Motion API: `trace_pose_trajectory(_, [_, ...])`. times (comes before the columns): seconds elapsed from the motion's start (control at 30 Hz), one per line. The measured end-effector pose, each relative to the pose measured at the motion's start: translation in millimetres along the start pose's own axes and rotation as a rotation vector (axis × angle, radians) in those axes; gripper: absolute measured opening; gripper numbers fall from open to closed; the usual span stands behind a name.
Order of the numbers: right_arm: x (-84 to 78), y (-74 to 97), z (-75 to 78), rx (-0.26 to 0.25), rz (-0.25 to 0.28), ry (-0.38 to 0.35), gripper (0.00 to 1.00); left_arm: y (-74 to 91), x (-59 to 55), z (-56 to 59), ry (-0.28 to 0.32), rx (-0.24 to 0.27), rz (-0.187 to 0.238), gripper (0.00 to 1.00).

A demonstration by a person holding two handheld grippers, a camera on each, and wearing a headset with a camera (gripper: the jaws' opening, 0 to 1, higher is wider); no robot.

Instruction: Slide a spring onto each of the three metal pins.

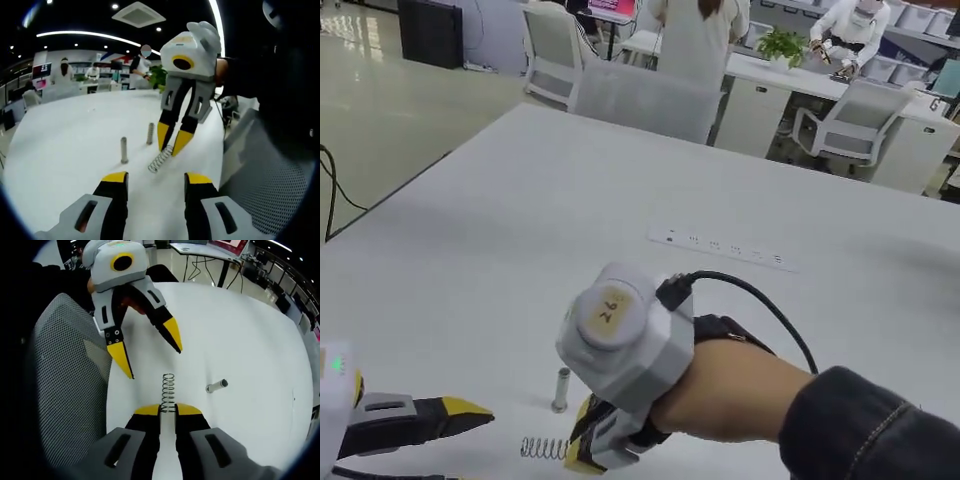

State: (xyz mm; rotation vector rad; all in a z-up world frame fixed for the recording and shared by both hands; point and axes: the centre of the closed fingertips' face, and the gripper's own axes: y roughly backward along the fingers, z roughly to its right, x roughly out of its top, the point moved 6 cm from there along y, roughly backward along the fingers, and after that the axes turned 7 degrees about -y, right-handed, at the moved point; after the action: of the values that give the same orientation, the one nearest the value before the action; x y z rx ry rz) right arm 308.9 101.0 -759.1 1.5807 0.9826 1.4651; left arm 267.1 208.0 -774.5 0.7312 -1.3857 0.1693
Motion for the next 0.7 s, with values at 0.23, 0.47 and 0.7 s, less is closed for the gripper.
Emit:
trace_pose_trajectory(0.23, [3.3,4.5,-9.7,0.034,0.017,0.050,0.07,-1.4,2.7,4.0,-0.013,-0.021,-0.002,0.35])
trace_pose_trajectory(0.47, [8.2,6.0,-14.9,0.048,0.032,0.089,0.07,-2.6,4.6,8.0,-0.026,-0.041,-0.002,0.30])
trace_pose_trajectory(0.7, [12.1,6.8,-19.3,0.062,0.047,0.127,0.07,-3.0,5.8,10.0,-0.033,-0.053,0.003,0.26])
